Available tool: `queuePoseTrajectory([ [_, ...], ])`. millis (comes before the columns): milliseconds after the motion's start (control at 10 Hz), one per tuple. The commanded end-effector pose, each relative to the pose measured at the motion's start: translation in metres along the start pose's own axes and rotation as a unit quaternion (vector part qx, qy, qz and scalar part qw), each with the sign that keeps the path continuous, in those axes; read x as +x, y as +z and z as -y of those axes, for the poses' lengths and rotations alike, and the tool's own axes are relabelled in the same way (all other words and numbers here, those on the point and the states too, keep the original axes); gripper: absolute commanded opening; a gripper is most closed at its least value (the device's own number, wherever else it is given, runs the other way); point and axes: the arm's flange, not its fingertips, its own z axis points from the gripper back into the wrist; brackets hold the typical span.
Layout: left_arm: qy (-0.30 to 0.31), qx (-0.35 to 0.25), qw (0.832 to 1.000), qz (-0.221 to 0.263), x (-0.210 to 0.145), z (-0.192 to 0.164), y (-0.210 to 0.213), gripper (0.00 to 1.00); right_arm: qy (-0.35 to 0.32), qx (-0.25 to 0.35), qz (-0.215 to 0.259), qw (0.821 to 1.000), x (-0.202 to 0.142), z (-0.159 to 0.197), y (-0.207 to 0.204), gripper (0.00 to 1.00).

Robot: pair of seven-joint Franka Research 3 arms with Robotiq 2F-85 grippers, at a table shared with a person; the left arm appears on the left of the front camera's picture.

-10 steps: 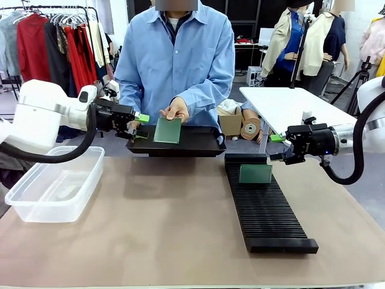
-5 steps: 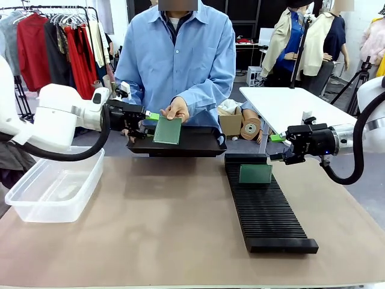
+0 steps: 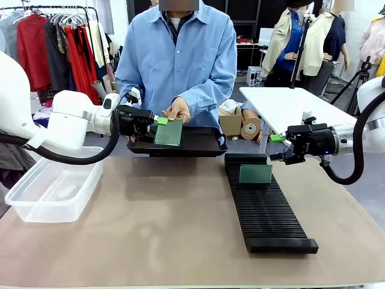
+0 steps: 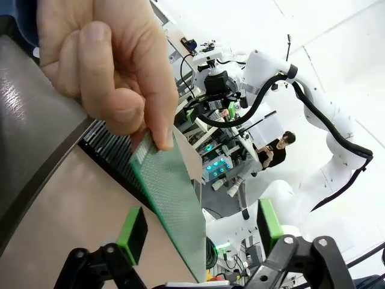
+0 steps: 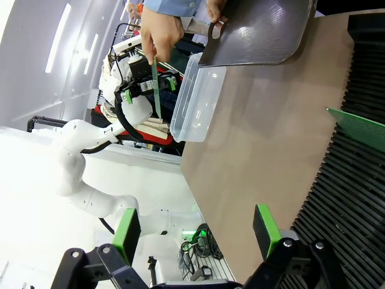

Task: Sort PCBs into racks and boxes based on the side picked up.
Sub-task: Pick up the Blank PCB handed by the Human.

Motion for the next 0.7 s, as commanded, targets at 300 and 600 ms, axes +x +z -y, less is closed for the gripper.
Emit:
queuePoseTrajectory([
  [300,0.024,-0.017,0.999,0.033,0.006,-0.009,0.007,0.32,0.002,0.002,0.003,1.000,0.001,-0.002,0.000,1.00],
  [600,0.033,-0.017,0.999,0.032,0.004,-0.014,0.005,0.00,0.002,0.002,0.003,1.000,0.001,-0.002,0.000,1.00],
])
